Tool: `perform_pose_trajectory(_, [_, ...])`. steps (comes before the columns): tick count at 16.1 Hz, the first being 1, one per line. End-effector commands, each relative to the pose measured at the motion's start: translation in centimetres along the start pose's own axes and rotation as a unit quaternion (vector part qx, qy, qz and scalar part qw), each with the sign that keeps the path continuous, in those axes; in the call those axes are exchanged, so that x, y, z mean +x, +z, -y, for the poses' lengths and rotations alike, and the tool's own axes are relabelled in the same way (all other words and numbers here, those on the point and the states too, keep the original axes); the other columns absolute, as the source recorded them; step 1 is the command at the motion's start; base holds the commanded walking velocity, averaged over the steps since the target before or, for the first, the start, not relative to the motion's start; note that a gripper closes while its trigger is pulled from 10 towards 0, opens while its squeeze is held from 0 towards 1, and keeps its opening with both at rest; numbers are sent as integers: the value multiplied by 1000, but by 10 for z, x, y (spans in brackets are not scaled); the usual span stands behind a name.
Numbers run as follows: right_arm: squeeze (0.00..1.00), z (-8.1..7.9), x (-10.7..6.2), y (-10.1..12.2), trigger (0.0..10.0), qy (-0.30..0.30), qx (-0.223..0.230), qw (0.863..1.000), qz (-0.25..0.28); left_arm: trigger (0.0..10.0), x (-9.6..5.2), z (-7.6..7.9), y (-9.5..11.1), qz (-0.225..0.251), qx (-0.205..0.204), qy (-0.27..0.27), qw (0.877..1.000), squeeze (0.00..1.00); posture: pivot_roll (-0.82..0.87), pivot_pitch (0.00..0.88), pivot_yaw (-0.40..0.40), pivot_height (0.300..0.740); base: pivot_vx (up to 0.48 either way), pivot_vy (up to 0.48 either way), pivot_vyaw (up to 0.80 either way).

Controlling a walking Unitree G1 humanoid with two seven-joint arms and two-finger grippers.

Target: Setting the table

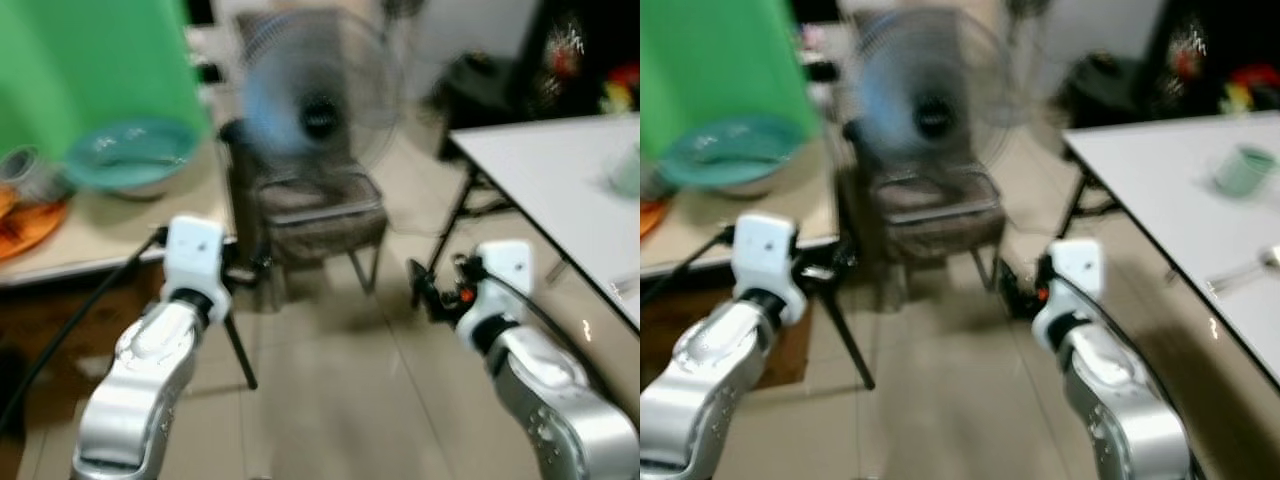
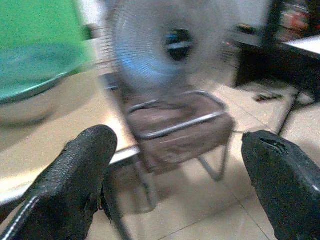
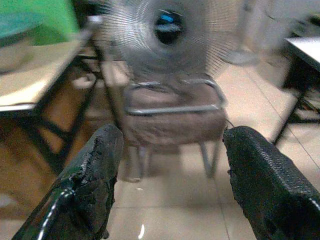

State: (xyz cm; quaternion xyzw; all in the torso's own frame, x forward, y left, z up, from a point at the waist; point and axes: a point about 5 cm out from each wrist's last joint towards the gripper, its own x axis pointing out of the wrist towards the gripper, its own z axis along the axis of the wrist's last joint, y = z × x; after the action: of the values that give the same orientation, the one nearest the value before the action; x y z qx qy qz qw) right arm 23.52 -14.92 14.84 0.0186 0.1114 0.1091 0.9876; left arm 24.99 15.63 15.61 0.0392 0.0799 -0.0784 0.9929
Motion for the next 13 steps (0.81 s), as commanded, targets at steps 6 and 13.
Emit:
perform_pose_trajectory(6, [0,7,0,3,10000,-12,-9,1000,3,10000,1,9,-2,-10,4,-13,1000,0,81,0,20,740,0,-41,800])
perform_pose_trajectory(13, [0,9,1,4,10000,-18,-7,1000,4,10000,6,6,-2,-5,7,-4,1000,0,80,0,18,740,0,-193,686])
